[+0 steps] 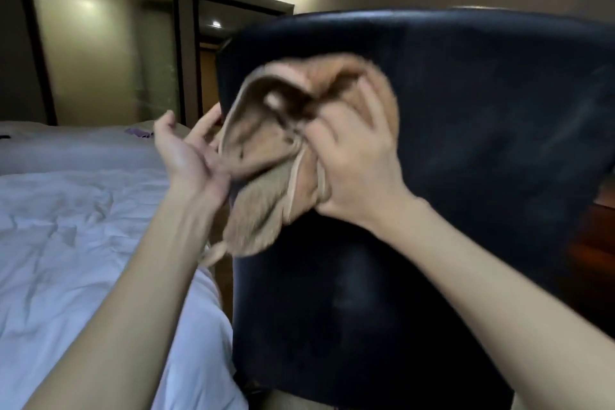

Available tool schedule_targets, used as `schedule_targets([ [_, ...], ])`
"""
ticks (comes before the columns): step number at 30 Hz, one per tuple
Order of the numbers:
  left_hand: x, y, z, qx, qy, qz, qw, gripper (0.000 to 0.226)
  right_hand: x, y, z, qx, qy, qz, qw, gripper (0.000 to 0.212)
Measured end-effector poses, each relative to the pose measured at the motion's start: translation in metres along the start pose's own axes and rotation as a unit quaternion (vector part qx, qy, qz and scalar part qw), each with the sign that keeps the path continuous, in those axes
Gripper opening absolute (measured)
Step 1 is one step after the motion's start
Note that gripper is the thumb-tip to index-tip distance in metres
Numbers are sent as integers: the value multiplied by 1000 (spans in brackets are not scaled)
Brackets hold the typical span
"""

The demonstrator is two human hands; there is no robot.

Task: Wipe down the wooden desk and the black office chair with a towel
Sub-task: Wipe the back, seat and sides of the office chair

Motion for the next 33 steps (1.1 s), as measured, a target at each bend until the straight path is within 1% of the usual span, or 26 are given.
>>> schedule_targets([
  [2,2,-8,3,3,-20,-18,1000,75,48,29,-19,-70,4,-49,996,47],
  [3,0,-9,1,0,-18,-29,999,75,72,42,-30,-102,-6,-79,992,49],
  [5,3,2,-4,-37,2,-23,999,65,117,61,-51,-141,-48,-185,971,47],
  [6,8,11,-6,-83,31,0,996,53,133,65,-57,-141,-79,-258,953,43],
  [7,16,20,-8,-156,70,31,985,44,141,68,-60,-121,-109,-320,933,38],
  [8,21,27,-14,-250,119,63,959,43,139,67,-57,-90,-138,-360,918,33],
  [9,28,31,-24,-350,159,79,920,54,133,62,-54,-65,-157,-375,911,31],
  [10,36,32,-35,-430,186,87,879,67,121,55,-49,-51,-173,-359,916,30],
  [11,42,32,-45,-478,215,87,847,75,106,42,-41,-48,-180,-318,929,30],
  [12,44,28,-53,-500,239,82,828,78,87,26,-30,-46,-176,-257,949,29],
  [14,43,21,-58,-497,262,81,824,78,46,-13,-4,-11,-160,-123,979,26],
  [15,41,19,-57,-490,267,80,826,76,26,-33,7,17,-156,-75,985,26],
  [16,41,20,-54,-487,278,83,823,75,6,-50,15,49,-154,-44,986,28],
  [17,41,21,-51,-491,298,92,813,73,-12,-64,21,77,-154,-31,985,31],
  [19,43,29,-47,-489,344,105,795,70,-46,-87,31,125,-139,-29,982,38],
  [21,47,39,-43,-466,372,96,797,68,-69,-102,41,154,-94,-45,983,44],
  [23,44,48,-44,-469,367,75,800,64,-79,-108,52,127,-39,-63,989,49],
  [24,42,51,-46,-485,349,61,800,65,-78,-107,56,99,-30,-63,993,50],
  [25,40,54,-48,-502,324,41,801,69,-74,-106,59,73,-33,-51,996,50],
  [26,41,56,-49,-528,299,20,795,77,-67,-103,60,58,-40,-38,997,51],
  [27,42,55,-50,-550,293,13,782,80,-59,-99,61,53,-48,-23,997,53],
  [28,44,54,-47,-542,325,17,775,73,-46,-92,61,52,-53,-12,997,55],
  [29,44,53,-44,-511,371,22,775,61,-29,-82,61,47,-56,-1,997,54],
  [30,44,51,-42,-486,402,24,776,56,-9,-68,60,40,-54,0,998,49],
  [31,44,48,-40,-475,414,18,776,57,16,-51,55,32,-48,2,998,42],
  [33,38,43,-42,-479,400,12,781,57,70,-14,37,-3,-23,-1,1000,27],
])
Point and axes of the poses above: each hand's wrist, its own x-axis away from the middle knuckle, its own y-axis out of the palm, z = x × y, the point moved 2 cm from there along -x, towards the middle knuckle, and after that the axes turned 14 degrees about -x, right-handed, at the moved point
